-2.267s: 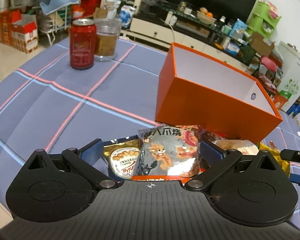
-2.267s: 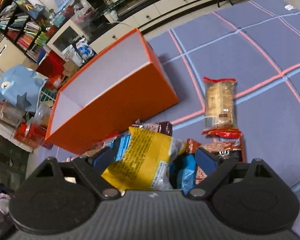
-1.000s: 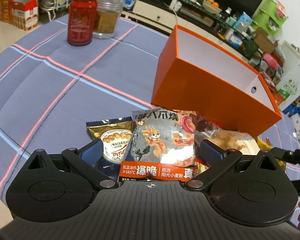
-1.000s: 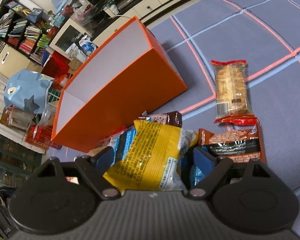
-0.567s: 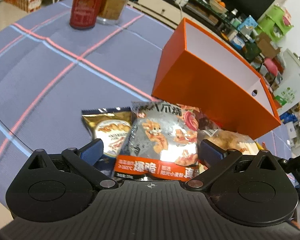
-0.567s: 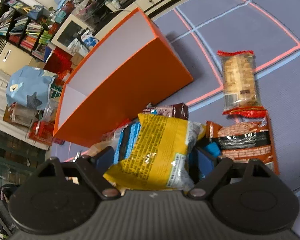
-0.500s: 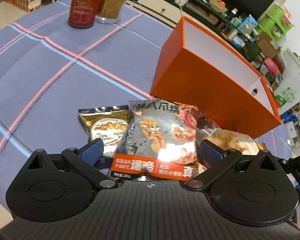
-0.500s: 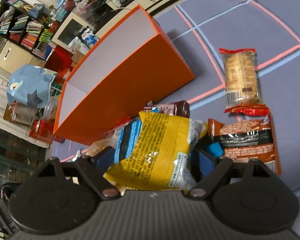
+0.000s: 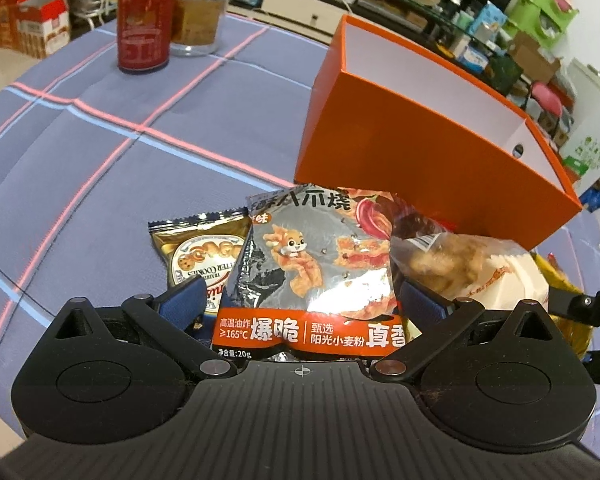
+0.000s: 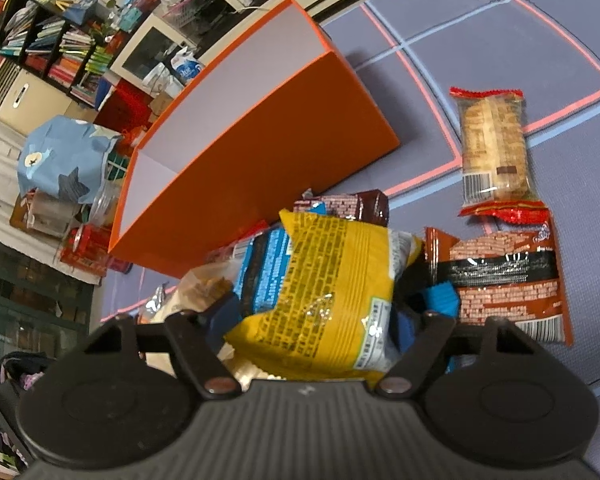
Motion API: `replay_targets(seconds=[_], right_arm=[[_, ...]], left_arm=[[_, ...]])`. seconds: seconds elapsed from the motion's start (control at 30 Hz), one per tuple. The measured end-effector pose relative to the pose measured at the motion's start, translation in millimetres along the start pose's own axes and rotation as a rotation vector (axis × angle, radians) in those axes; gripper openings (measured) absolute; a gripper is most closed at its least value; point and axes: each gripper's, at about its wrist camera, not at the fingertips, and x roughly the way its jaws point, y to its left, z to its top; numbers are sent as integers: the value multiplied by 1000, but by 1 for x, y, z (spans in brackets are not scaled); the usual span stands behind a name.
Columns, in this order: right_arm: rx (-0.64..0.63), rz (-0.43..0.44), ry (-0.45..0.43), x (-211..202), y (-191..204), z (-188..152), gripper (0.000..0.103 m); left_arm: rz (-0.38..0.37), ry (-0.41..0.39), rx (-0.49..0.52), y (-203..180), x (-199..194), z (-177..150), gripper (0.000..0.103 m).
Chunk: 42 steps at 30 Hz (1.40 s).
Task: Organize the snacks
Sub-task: 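Grasp the grey-orange chip packet with the left tool while the right tool grasps the yellow packet, then carry both packets over the orange box and open both tools to drop them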
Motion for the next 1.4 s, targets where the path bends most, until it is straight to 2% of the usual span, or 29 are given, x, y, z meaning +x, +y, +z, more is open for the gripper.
replay_targets(seconds=[0.13,0.17,0.23,0.33,0.47,0.7,0.83,0.97,1.1,1.27,1.4], right_arm=[[-15,-8,-1,-1,2,0,78],[-27,-12,-3,-2,4,-1,77],[-64,-18,-10,-5,10,-2,73],[-110,-22,-25,-11,16,-4,66],[-140,-33,-53,-16,19,-5,62],[-264,-57,-159,-37,31,-13,61],[-413,-100,-277,-51,50,-29,61],[-628,-212,-422,-57,73,-53,61],[-746,-252,-480,-55,85,-67,61],[-791,-282,-517,-53,91,-72,61],[-778,-273,-523,-57,96,-73,61]], left_arm=[[9,-7,5,-1,-1,-1,93],[15,-12,11,-1,-3,-1,78],[22,-29,43,-5,-9,0,59],[3,-24,68,-7,-11,1,52],[3,-38,74,-7,-17,3,50],[37,-155,143,-13,-45,5,50],[29,-157,144,-14,-47,5,50],[38,-179,157,-15,-52,4,50],[48,-202,178,-18,-57,1,50],[51,-207,188,-20,-58,0,50],[40,-215,187,-22,-62,1,50]])
